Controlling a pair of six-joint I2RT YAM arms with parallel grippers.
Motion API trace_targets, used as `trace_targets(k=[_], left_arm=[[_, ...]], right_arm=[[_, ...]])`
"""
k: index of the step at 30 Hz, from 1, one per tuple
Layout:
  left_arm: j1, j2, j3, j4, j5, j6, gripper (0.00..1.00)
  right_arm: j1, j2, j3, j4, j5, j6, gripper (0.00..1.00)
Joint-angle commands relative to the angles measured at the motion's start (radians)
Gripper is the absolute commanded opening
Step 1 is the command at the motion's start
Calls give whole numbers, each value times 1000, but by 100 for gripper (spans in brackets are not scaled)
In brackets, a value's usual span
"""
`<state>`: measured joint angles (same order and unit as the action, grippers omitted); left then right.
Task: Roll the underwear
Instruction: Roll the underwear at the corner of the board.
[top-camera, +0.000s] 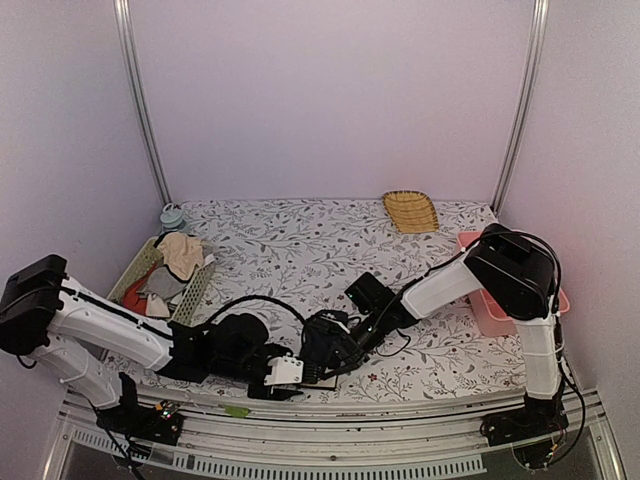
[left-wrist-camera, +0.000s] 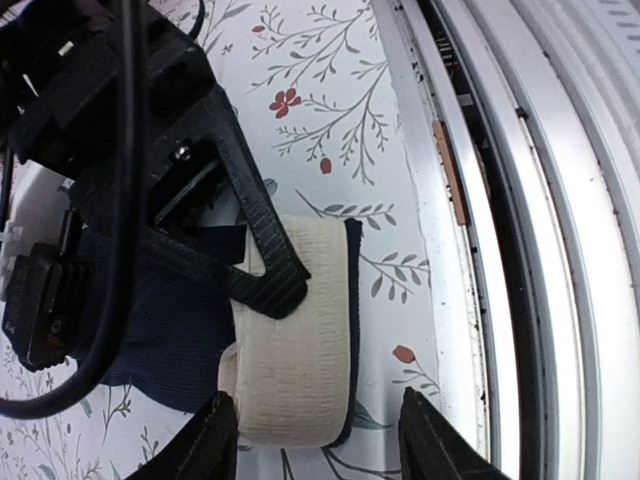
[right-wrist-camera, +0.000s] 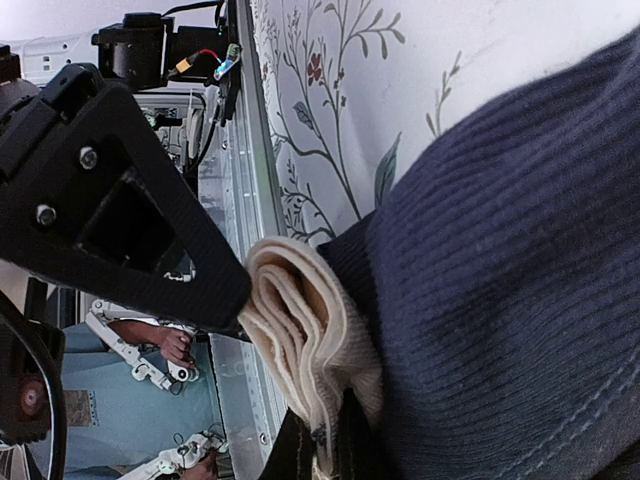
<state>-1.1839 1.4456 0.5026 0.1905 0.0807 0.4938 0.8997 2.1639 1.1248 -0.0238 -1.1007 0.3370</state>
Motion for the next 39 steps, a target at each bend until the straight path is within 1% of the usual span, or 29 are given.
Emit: trace_targets(k=[1,3,4,8,10,11,13,14,15,17,21,24,27,31,35,37,39], left_arm=[[-41,73,45,67,-93,73,52],[-48,107,63,64,-101,90,49],[-50,124,72,57,-98,100,45],[-55,181,107,-24,-87,117,23],[-53,199,139,-101,-63,110,17],[-51,207,157,-138,-49,100,15],[-42,209,188,-209,10,72,11],[-36,210,198,-232,36,58,9],[-30,207,208,-257,69,46,8],[-10,214,235,-302,121,15,5],[49,237,284,-373,253,-50,2],[92,260,318,-410,323,-58,1],[143,304,385,-475,397,-69,1],[202,384,478,-577,495,-66,0],[274,488,585,-694,637,-61,1],[313,554,617,-738,694,-54,2],[332,593,645,-782,723,-41,2]], right_arm=[[2,90,-33,-111,108,11,0],[-2,92,-33,-113,108,11,0],[-2,91,-33,-113,108,10,0],[-10,74,-30,-119,122,4,0],[-18,44,-33,-120,138,-4,0],[-23,19,-36,-120,156,-11,3],[-39,-48,-51,-108,200,-31,11],[-48,-86,-61,-98,227,-37,17],[-59,-132,-74,-89,266,-44,26],[-76,-231,-110,-71,392,-62,38],[-82,-439,-195,-60,578,-123,51],[-81,-579,-263,-81,661,-172,54],[-58,-696,-326,-96,726,-207,57],[59,-815,-388,-90,836,-265,58],[186,-830,-412,-68,940,-312,58],[233,-796,-406,-56,973,-325,58],[266,-743,-390,-39,990,-368,58]])
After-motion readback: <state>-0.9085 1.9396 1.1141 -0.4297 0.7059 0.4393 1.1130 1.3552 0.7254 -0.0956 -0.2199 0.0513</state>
